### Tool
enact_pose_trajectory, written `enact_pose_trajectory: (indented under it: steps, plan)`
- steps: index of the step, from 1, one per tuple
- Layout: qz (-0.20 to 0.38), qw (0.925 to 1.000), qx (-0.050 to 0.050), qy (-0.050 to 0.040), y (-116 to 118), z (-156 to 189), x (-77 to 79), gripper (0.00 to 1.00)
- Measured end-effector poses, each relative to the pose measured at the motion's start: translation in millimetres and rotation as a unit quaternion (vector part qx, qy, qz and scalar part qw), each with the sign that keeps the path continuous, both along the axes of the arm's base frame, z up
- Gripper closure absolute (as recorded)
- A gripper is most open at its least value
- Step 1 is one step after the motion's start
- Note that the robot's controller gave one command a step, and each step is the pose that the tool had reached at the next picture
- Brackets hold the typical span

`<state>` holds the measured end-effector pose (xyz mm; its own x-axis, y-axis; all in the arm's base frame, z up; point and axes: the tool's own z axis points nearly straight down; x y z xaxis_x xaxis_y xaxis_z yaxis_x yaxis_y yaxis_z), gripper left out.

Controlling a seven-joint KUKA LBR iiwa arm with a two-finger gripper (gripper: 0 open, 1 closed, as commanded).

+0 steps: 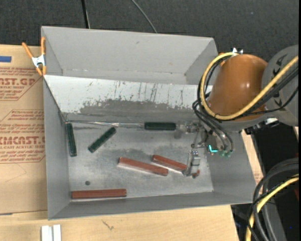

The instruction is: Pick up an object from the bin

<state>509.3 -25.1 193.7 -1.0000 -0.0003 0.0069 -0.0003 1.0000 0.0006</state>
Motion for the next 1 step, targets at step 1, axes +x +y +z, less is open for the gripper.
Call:
enact_pose_trajectory:
  steps: [1]
  plan:
    - [0.0, 1.0, 0.0, -0.004, -0.1, 3.9, 1.8, 0.0]
